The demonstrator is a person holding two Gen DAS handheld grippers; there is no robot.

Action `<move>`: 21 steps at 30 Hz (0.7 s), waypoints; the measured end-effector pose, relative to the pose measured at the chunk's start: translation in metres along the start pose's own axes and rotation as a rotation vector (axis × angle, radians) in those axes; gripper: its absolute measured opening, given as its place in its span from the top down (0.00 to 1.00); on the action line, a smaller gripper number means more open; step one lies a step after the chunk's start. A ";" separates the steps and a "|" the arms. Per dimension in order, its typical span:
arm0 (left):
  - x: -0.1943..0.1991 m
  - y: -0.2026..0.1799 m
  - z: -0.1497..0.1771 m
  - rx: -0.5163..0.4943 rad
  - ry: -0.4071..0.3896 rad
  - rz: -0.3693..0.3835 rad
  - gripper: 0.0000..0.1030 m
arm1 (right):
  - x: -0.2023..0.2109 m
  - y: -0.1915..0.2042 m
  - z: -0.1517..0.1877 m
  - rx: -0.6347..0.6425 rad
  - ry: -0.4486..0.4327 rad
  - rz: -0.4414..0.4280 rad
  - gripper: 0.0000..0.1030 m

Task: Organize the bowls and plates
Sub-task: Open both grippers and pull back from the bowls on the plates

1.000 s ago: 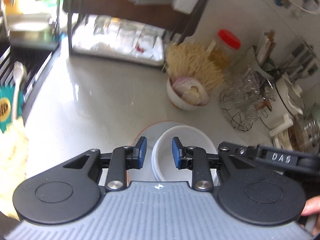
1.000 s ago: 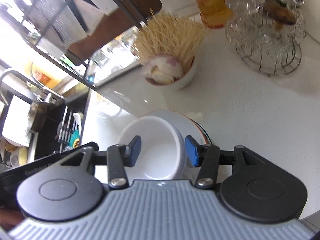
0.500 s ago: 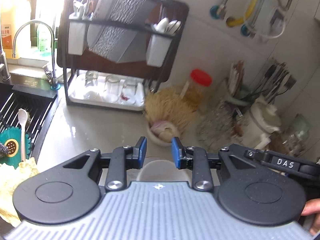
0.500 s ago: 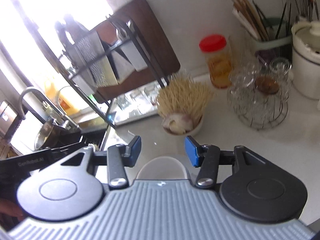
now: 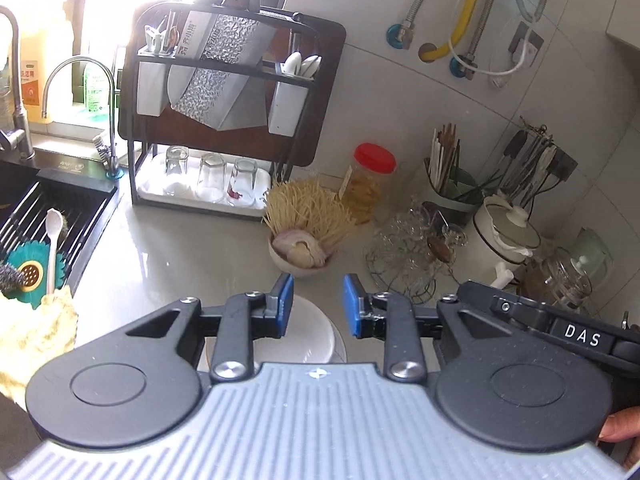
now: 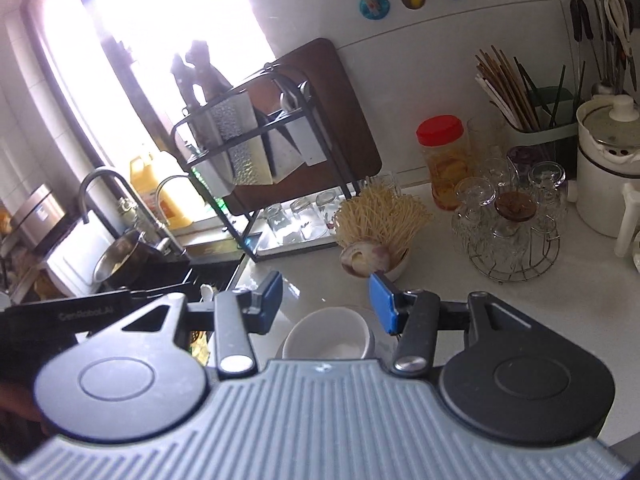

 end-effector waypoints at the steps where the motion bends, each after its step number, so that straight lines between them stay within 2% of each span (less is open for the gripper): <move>1: 0.003 -0.004 0.004 -0.003 -0.002 -0.007 0.69 | 0.004 0.001 0.002 0.012 -0.002 -0.003 0.49; 5: 0.017 -0.018 0.019 0.006 -0.013 -0.010 0.68 | 0.022 0.000 0.013 0.038 -0.010 -0.012 0.49; 8: 0.026 -0.026 0.030 0.007 -0.023 -0.023 0.63 | 0.031 -0.002 0.021 0.041 -0.007 -0.017 0.49; 21: 0.054 -0.044 0.069 0.004 -0.021 -0.083 0.60 | 0.053 -0.011 0.052 0.076 0.026 -0.004 0.49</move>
Point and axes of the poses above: each gripper's, at about its wrist camera, not at the fingertips, and x roughly against the way its jaws point, y to its left, z to its underside, the point moved 5 cm from there along -x, roughly the way its jaws point, and after that the axes turned 10 degrees about z, right-handed, at the moved point
